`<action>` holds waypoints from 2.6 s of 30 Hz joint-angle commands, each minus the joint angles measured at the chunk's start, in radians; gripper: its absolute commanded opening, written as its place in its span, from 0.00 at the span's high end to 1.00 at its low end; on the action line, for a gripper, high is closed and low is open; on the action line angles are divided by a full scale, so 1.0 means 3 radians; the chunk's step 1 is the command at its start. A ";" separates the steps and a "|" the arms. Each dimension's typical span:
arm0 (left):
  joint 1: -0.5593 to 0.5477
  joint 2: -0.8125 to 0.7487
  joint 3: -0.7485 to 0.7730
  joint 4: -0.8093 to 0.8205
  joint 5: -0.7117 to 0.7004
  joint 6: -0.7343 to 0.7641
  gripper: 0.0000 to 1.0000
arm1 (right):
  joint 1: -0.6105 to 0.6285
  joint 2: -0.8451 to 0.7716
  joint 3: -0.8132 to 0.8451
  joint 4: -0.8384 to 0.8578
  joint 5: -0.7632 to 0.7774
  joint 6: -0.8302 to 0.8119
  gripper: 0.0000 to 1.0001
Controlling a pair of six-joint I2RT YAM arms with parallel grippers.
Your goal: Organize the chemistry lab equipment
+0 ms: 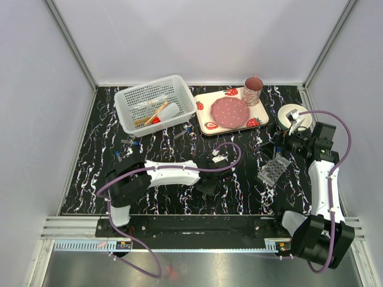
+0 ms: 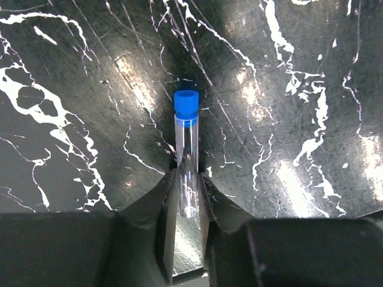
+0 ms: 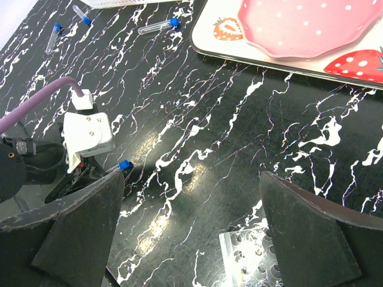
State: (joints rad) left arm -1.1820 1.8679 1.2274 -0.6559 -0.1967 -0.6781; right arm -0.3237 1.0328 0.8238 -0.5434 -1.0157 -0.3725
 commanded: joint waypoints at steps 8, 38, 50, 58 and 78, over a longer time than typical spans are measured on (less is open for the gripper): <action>-0.0018 -0.0565 -0.0353 0.0785 0.0175 0.0276 0.87 | -0.0015 -0.0022 0.0061 -0.0111 -0.0311 -0.0231 0.00; 0.0008 -0.1573 -0.0599 0.2105 0.0589 0.0992 0.88 | 0.1718 0.1087 0.1314 -0.2152 -0.0061 -0.0334 0.16; 0.0039 -0.1619 -0.0558 0.2135 0.0564 0.1018 0.88 | 0.1820 0.1195 0.1329 -0.2126 -0.0061 -0.0205 0.44; 0.0054 -0.1660 -0.0522 0.2156 0.0553 0.1028 0.87 | 0.1861 0.1241 0.1329 -0.2100 -0.0035 -0.0180 0.51; 0.0222 -0.2186 -0.0788 0.2029 0.0533 0.0977 0.21 | 0.1678 0.0853 0.1432 -0.1896 0.0470 -0.0236 0.83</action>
State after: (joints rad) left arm -1.1500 1.3407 1.0157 -0.0750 -0.0238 -0.3920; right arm 0.2150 1.3579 1.2079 -1.1469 -0.9642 -0.4232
